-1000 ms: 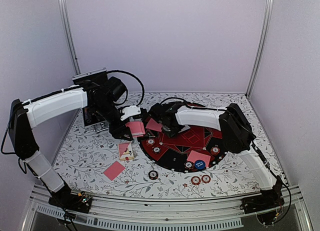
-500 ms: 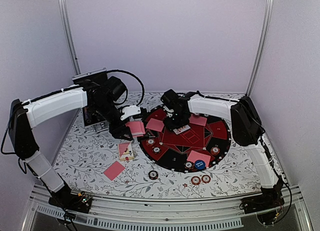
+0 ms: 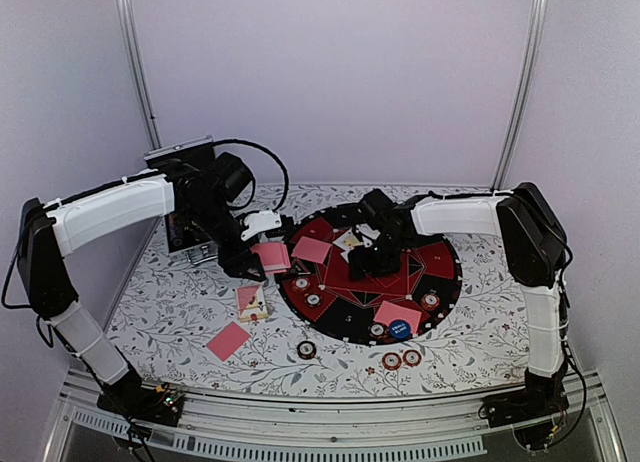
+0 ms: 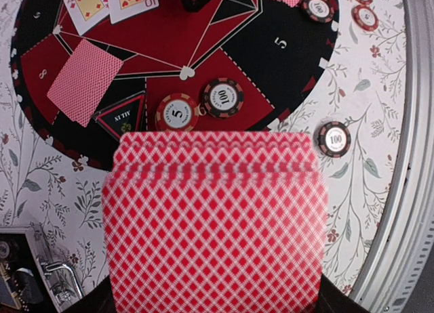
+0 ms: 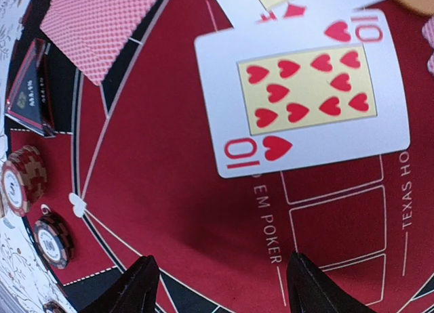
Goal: Distribute texas hold em gaming equipment
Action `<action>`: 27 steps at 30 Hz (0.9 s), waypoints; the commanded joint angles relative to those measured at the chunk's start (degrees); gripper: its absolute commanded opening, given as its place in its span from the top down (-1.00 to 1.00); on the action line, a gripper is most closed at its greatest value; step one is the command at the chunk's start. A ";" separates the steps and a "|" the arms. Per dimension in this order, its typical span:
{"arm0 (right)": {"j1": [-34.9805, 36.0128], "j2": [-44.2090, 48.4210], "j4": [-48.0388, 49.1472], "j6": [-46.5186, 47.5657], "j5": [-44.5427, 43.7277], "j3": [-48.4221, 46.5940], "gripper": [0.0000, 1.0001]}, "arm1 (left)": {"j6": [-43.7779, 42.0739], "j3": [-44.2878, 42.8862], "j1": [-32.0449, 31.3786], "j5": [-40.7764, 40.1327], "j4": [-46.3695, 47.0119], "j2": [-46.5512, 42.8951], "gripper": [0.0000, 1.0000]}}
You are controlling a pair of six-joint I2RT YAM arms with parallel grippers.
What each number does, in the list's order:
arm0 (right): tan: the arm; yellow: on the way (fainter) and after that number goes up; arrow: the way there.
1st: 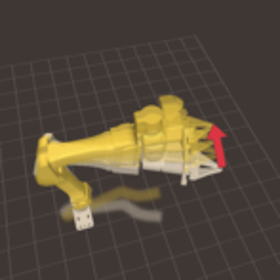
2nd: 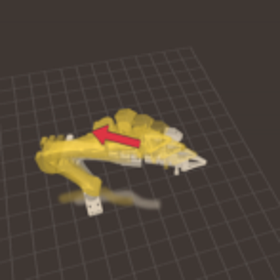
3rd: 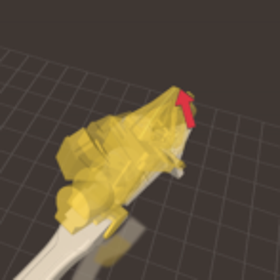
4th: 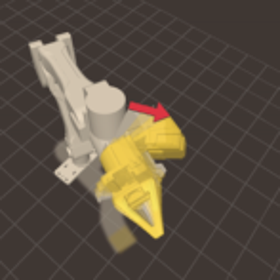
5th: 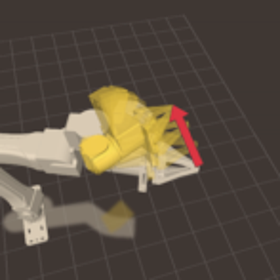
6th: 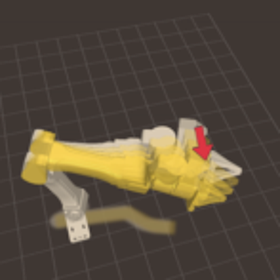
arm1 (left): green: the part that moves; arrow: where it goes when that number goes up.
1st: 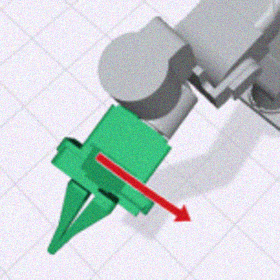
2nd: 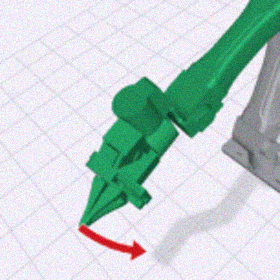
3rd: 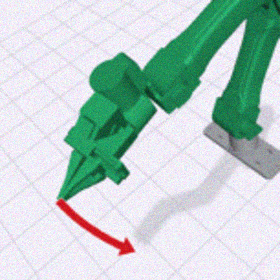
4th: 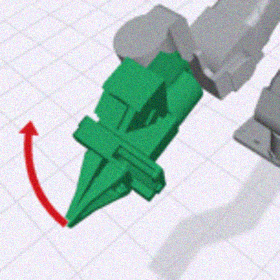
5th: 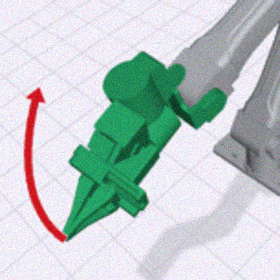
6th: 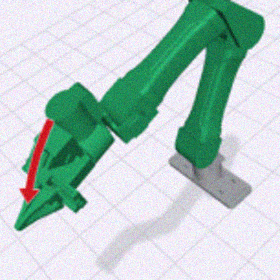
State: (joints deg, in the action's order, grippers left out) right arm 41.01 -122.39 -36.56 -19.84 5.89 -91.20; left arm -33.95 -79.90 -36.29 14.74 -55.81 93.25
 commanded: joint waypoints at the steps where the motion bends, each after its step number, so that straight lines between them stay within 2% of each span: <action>1: -1.12 2.00 5.00 -2.91 4.26 3.28 -0.37 | 0.14 -1.74 0.26 1.23 -0.35 -1.28 1.00; 27: -6.35 -7.54 6.41 -3.84 11.36 -4.87 -0.34 | 0.03 -2.67 0.26 0.84 -0.35 -1.14 1.00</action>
State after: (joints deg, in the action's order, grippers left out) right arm 35.44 -127.28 -30.33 -23.18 15.81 -94.85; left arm -33.95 -80.66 -36.29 14.74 -56.25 93.25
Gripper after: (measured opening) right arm 0.672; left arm 0.658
